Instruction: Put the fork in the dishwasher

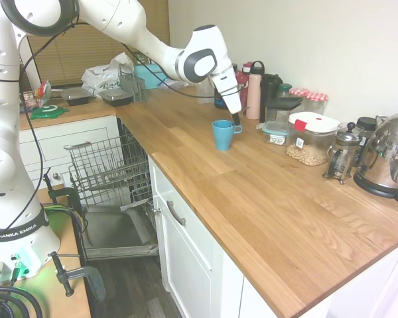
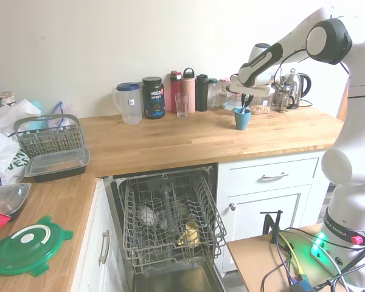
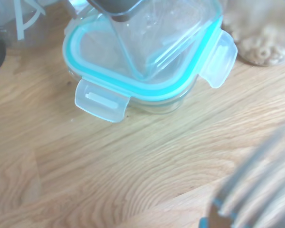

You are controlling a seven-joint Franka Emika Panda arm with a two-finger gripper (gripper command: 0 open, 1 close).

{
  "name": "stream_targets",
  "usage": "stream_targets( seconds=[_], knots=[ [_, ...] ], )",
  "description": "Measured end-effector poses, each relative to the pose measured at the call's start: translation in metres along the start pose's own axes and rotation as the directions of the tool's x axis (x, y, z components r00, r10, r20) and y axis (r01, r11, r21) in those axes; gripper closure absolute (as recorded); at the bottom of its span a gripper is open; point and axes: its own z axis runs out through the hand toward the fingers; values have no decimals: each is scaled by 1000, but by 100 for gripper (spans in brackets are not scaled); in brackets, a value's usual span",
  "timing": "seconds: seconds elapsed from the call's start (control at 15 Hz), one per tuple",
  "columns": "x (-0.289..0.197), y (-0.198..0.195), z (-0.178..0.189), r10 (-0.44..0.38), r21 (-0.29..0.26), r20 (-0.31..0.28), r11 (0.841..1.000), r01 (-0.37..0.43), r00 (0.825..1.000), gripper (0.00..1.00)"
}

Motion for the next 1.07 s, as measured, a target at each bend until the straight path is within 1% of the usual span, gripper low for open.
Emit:
stream_targets(
  seconds=[0.4,0.6,0.73,0.87,1.07],
  knots=[
    [-1,0,2,-2,1,-2,1000,2,1000,100],
    [5,-1,-4,5,16,-13,1000,-4,1000,100],
    [8,-1,-26,8,42,-22,999,-7,1000,100],
    [9,2,-57,9,74,-32,997,-7,999,100],
    [5,18,-94,-3,98,-50,995,8,999,100]
  ],
)
